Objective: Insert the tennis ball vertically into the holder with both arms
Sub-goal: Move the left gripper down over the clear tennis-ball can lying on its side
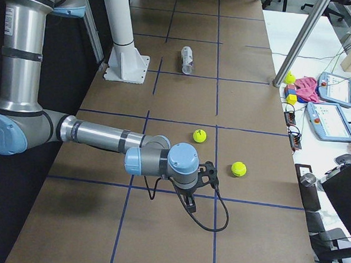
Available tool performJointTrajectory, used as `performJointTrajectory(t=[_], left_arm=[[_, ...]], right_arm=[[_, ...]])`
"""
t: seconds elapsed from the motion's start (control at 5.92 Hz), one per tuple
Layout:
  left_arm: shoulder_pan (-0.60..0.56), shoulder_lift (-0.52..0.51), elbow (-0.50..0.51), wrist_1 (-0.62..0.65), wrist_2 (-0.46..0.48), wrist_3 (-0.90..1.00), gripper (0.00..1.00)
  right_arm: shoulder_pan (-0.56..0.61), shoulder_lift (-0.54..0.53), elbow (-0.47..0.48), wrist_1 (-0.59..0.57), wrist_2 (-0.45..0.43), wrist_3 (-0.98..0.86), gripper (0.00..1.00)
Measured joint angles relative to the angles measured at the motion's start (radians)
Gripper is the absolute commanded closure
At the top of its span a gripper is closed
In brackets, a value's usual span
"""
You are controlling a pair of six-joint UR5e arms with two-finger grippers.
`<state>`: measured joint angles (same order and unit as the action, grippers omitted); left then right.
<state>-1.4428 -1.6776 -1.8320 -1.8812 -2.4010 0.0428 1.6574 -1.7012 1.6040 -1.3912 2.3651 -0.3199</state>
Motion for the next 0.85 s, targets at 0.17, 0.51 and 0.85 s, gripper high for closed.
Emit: performJointTrajectory(t=[0.17,0.51,0.85], left_arm=[[0.094,-0.049,-0.014,-0.088,-0.013,-0.019,0.0],[0.301,-0.187,-0.025,-0.185,-0.003,-0.034,0.0],[0.439,-0.28,-0.058,-0.166,0.046,-0.052,0.0]], right_arm=[[0.0,-0.007,-0.001,0.001,0.014,0.0,0.0],[0.001,-0.01,0.001,0.003,0.021,-0.001,0.0],[0.001,-0.009,0.003,0.003,0.022,-0.001,0.0]])
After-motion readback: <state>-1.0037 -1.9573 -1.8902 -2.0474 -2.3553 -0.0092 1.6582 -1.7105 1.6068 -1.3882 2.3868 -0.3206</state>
